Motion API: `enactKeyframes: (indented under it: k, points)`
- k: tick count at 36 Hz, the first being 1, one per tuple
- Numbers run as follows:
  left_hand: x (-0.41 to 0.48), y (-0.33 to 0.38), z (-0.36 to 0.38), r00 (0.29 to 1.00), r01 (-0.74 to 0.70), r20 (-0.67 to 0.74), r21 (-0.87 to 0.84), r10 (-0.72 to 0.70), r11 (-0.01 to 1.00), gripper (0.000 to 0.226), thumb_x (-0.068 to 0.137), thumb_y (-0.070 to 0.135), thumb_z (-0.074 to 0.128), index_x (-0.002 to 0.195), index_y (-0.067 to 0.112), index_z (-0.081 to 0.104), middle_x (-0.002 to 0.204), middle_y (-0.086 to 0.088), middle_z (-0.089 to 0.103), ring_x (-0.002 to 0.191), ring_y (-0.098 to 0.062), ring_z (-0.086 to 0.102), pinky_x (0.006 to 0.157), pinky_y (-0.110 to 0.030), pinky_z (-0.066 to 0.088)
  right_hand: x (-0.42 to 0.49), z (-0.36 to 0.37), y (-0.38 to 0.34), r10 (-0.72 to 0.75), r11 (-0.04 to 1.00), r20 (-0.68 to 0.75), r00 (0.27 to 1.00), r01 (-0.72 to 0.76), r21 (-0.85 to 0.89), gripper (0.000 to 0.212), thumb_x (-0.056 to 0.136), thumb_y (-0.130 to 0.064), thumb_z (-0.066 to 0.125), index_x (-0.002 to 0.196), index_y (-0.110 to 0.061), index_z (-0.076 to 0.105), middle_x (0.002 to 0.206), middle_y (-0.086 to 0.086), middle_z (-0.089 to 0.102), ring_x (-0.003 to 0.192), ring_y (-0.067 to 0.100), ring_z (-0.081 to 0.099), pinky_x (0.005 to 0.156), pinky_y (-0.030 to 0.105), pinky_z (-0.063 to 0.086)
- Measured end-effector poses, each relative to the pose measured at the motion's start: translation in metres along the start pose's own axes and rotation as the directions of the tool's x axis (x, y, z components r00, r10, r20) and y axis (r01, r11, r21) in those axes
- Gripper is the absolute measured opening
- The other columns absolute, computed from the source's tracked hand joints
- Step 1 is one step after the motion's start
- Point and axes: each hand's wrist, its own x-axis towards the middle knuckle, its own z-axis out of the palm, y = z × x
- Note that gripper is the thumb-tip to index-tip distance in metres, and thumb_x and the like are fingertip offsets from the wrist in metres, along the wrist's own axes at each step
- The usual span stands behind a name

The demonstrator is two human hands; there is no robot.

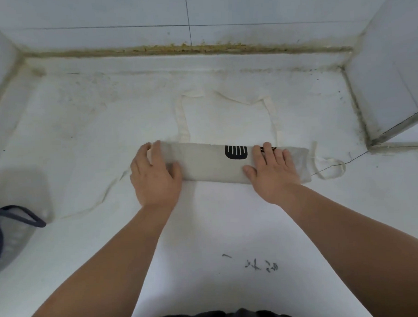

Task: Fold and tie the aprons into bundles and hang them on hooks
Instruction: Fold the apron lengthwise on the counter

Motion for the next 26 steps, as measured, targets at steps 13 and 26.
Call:
enactKeyframes:
  k: [13, 26]
  points:
    - [0.023, 0.037, 0.002, 0.549, 0.789, 0.398, -0.536, -0.734, 0.300, 0.071, 0.074, 0.023, 0.080, 0.130, 0.004, 0.040, 0.114, -0.005, 0.052, 0.093, -0.019, 0.049, 0.077, -0.023, 0.039, 0.002, 0.002, -0.001, -0.010, 1.000, -0.008, 1.000, 0.010, -0.012, 0.063, 0.099, -0.049, 0.009, 0.152, -0.016, -0.003, 0.159, 0.008, -0.004, 0.144, 0.029, 0.003, 0.118, 0.043, -0.007]
    - [0.000, 0.033, 0.033, 0.921, -0.389, -0.093, -0.276, 0.379, 0.879, 0.013, 0.079, -0.001, 0.066, 0.092, 0.000, 0.070, 0.099, -0.017, 0.062, 0.089, -0.035, 0.059, 0.081, -0.039, 0.049, 0.003, 0.005, 0.000, -0.025, 1.000, -0.010, 1.000, 0.025, -0.002, 0.063, 0.099, -0.050, 0.009, 0.152, -0.017, -0.004, 0.159, 0.008, -0.006, 0.145, 0.029, 0.000, 0.117, 0.043, -0.010]
